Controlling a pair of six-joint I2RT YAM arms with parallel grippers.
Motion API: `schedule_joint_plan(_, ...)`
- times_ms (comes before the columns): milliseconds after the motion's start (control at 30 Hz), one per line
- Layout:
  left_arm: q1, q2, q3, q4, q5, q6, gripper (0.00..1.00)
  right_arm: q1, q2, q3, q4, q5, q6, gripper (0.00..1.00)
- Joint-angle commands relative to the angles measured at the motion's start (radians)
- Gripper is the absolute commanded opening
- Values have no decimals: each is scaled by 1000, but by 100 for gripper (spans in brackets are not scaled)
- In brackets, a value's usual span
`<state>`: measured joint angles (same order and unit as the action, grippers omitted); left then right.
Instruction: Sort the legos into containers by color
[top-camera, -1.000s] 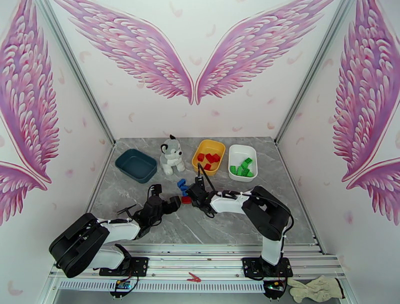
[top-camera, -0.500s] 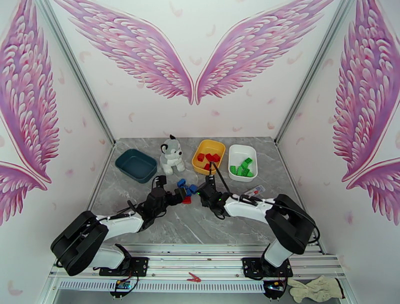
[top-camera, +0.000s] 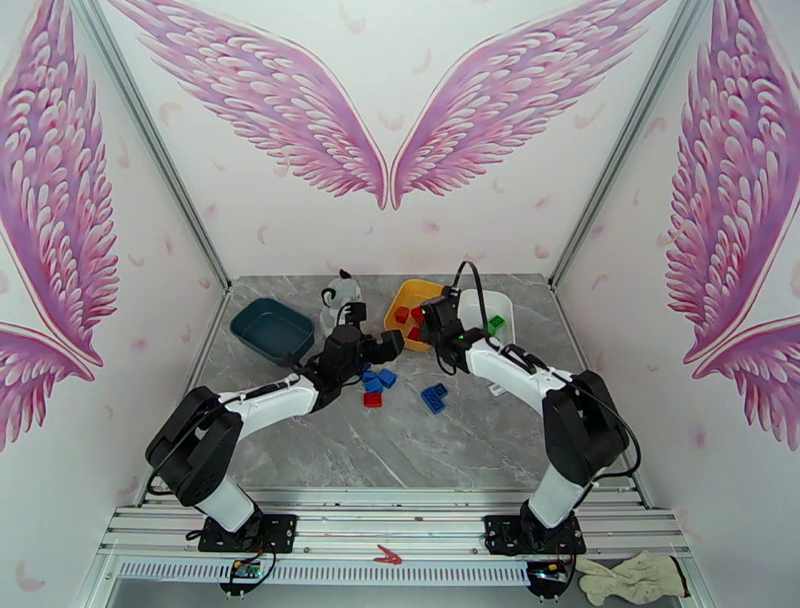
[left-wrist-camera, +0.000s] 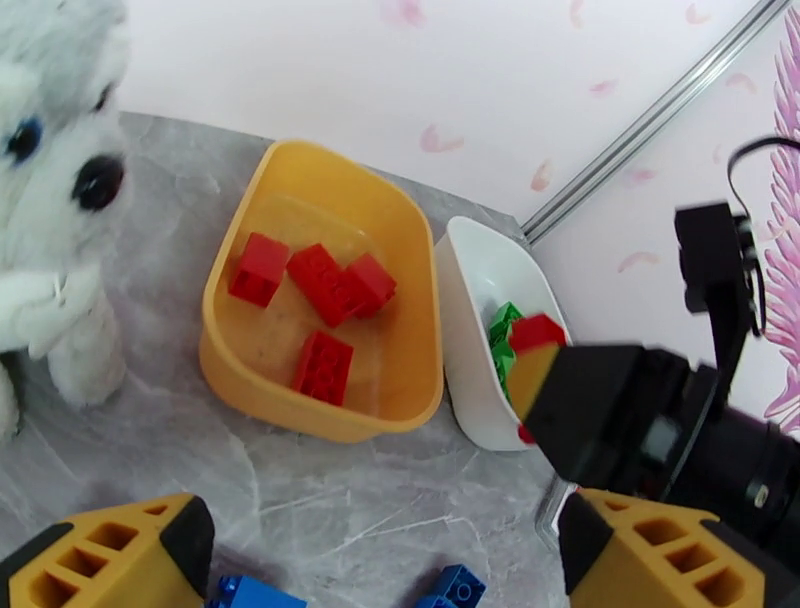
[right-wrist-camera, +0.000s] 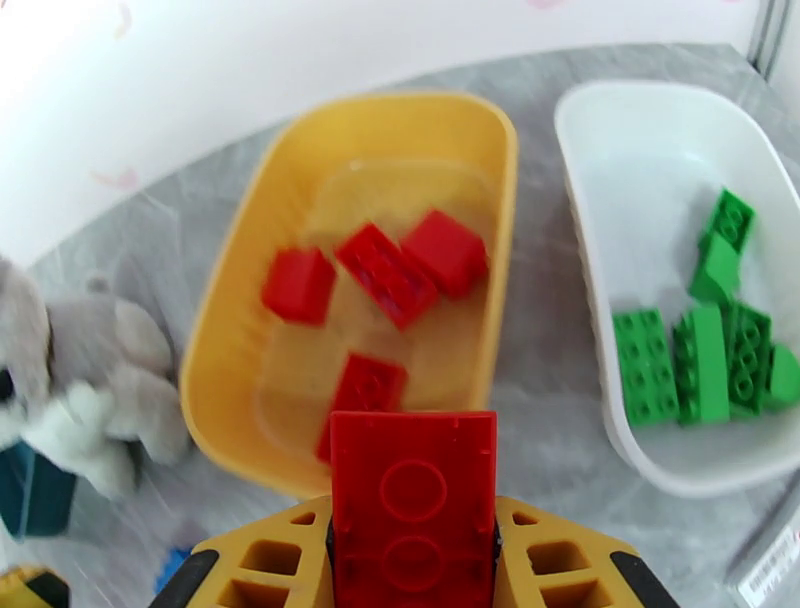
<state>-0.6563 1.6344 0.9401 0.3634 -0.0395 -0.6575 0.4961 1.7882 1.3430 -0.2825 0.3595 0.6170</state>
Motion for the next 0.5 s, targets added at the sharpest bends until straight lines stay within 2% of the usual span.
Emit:
schedule_joint_plan(0,3,-15,27,-70,-13,31,95,-20,100,146,-100,-46,-35,28)
schedule_joint_plan(200,-9,-160,-134,-59,-91,32,95,-36,230,328,-180,-72,-89,52)
schedule_joint_plan(333,-15,-273,-267,-38,-141,21,96,-33,198,281,-140,-121,-99,61)
schedule_joint_plan(467,-17,-406,-395,-53,-210,6,97,-8,117,172,-72,-172,-107,64)
